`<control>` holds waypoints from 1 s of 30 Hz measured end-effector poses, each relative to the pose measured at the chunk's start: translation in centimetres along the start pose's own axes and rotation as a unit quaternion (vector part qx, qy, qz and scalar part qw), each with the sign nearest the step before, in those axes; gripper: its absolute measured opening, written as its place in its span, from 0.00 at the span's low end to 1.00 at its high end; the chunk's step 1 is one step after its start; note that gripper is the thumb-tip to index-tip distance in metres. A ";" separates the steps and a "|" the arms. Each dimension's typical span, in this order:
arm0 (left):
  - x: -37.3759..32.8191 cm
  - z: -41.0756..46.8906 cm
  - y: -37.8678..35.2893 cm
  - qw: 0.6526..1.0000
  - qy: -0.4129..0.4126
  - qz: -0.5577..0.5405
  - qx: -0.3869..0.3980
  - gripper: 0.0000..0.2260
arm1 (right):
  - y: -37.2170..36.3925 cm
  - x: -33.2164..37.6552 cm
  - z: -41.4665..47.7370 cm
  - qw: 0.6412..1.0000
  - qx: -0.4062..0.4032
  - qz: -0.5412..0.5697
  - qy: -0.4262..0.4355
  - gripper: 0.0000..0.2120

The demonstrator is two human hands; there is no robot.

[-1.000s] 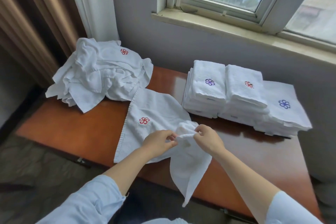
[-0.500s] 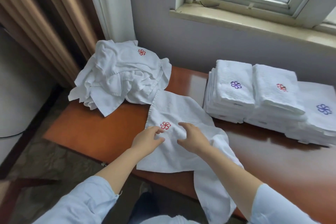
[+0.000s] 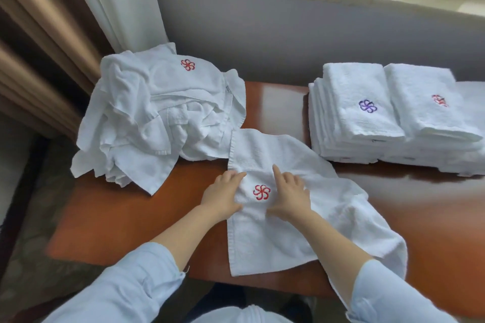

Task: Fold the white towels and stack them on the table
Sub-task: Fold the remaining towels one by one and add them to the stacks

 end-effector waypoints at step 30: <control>-26.8 3.2 5.2 0.882 -0.124 -0.431 -0.143 0.06 | 18.6 -11.6 -5.7 0.709 -0.339 0.574 -0.231 0.08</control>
Point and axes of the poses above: each hand's wrist, its own z-axis towards the middle knuckle, its own y-axis out of the back of the hand, x = y × z, the point moved 1 cm from there along z, towards the middle knuckle, and after that the axes turned 15 degrees about -x, right-handed, at the moved point
